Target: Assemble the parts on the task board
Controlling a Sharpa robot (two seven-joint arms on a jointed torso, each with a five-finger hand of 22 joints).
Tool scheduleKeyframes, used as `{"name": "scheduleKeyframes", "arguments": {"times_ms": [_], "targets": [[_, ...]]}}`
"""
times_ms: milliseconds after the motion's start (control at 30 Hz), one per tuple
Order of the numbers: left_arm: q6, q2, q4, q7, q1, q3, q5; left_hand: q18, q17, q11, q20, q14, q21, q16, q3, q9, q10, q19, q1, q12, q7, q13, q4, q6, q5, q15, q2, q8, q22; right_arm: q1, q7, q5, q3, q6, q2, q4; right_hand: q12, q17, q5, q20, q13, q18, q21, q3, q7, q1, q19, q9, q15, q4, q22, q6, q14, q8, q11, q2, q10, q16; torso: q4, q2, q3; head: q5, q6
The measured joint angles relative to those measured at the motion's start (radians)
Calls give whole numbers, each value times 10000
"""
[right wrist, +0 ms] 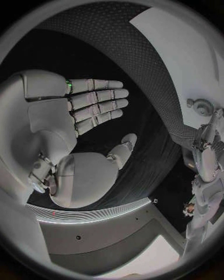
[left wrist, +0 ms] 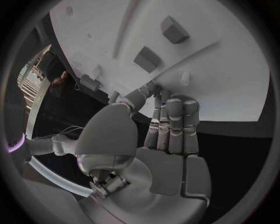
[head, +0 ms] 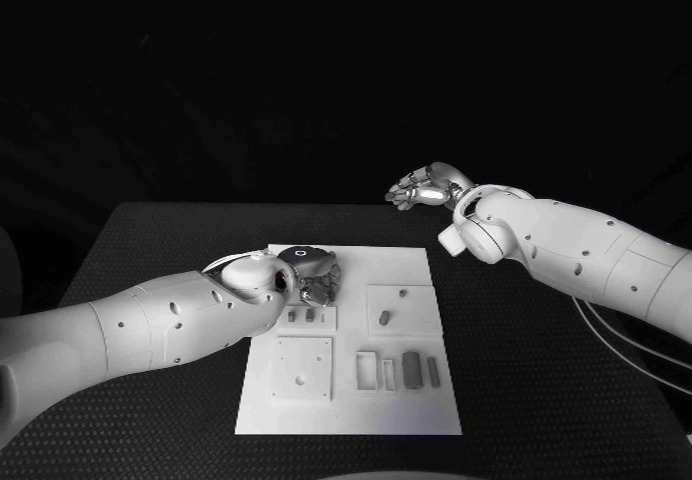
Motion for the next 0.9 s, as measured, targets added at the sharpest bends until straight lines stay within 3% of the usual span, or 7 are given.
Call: {"name": "scheduleKeyframes", "arguments": {"times_ms": [900], "targets": [[17, 217, -286, 41, -65, 34, 14, 81, -74, -28, -19, 114, 38, 116, 21, -96, 399, 57, 27, -37, 67, -21, 21, 218, 0, -28, 249, 140, 6, 0, 0, 2, 0, 5, -23, 51, -39, 0, 0, 0, 0, 0, 0, 0, 0, 0, 0, -8, 0, 0, 15, 0, 0, 50, 0, 0, 0, 0, -6, -1, 7, -58, -36]]}}
